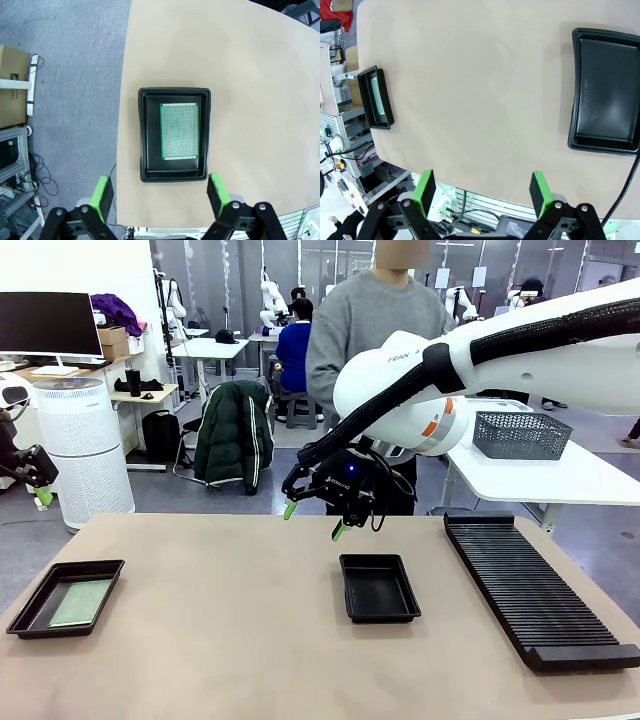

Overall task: Inspect and transfer BCBs to ESD trays.
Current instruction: Pick up the Blank PCB from the PCB Rack and place it in the right ESD tray.

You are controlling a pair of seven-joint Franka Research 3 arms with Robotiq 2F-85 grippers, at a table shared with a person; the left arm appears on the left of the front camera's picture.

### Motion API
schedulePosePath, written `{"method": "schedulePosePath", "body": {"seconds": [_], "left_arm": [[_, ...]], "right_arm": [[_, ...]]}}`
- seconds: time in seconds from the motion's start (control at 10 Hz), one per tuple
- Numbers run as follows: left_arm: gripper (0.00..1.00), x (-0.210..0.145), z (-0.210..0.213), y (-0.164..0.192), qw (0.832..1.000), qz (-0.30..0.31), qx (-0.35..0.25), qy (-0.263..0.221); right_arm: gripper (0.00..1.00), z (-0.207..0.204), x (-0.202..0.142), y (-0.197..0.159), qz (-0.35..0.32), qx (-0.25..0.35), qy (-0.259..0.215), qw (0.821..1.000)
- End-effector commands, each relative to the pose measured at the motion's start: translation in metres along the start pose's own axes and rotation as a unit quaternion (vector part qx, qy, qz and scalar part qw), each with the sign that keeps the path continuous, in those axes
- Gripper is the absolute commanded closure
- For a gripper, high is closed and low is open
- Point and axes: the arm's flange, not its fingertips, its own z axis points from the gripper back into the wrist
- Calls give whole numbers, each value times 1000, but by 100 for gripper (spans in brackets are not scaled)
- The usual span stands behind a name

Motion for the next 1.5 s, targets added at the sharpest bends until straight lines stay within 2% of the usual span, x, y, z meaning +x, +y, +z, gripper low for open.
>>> {"method": "schedulePosePath", "body": {"seconds": [0.0, 1.4], "left_arm": [[0, -1, -3, 1, 1000, -1, 0, -6], [0, -1, -3, 1, 1000, -1, 0, -6]], "right_arm": [[0, 1, -1, 1, -6, -3, -2, 1000], [0, 1, -1, 1, -6, -3, -2, 1000]]}}
